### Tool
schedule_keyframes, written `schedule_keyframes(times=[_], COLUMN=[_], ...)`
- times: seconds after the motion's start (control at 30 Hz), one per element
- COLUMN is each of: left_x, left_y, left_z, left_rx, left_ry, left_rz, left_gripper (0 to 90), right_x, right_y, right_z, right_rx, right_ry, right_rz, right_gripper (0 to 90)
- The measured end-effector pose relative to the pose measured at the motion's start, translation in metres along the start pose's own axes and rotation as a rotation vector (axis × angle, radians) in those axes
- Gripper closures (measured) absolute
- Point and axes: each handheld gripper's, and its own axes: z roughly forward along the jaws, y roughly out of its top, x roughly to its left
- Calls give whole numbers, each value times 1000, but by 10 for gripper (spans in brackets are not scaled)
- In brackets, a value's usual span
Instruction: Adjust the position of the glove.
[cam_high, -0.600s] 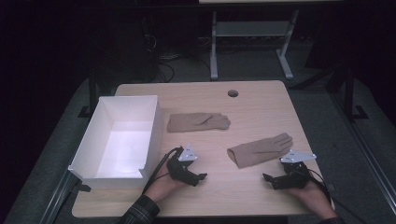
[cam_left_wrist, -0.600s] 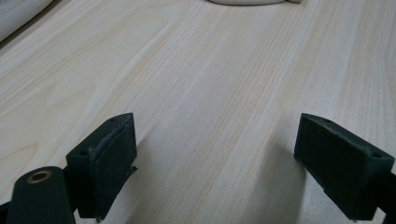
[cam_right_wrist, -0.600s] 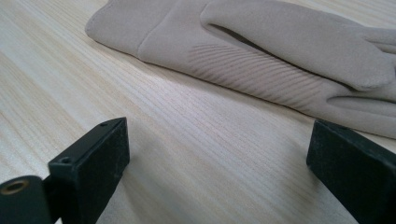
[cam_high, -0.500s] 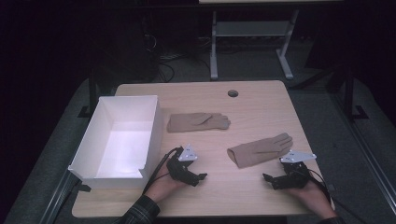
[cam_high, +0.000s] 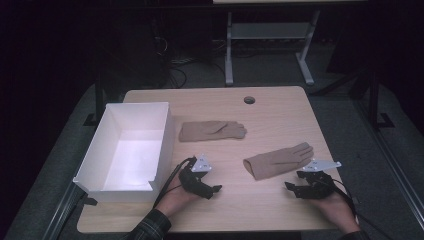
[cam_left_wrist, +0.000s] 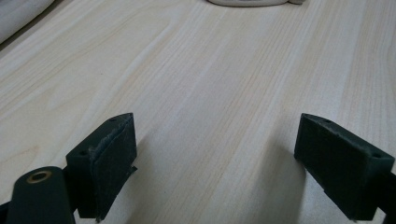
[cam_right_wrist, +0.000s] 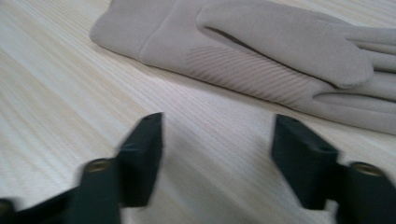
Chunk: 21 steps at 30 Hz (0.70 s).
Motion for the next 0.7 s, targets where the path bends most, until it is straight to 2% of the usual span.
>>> schedule_keyframes(times=[0.07, 0.23, 0.27, 0.37, 0.6, 0.7], left_x=[1, 0, 1, 1, 2, 2], left_y=[0, 2, 2, 3, 3, 3], left_z=[1, 3, 3, 4, 3, 4], left_rx=[1, -11, -4, -6, -5, -6], left_ry=[-3, -1, 0, 1, 5, 0], left_rz=[4, -14, -3, -8, 7, -2], left_gripper=[122, 122, 122, 123, 123, 123], right_x=[0, -1, -1, -1, 2, 4], right_y=[4, 14, 16, 22, 35, 47], right_z=[-3, -3, -2, 0, 7, 14], right_rx=[-3, -4, -1, -8, -30, -39], right_ry=[6, 18, 23, 38, 67, 87], right_rz=[-4, -10, -13, -34, -27, -42], right_gripper=[570, 877, 898, 900, 899, 900])
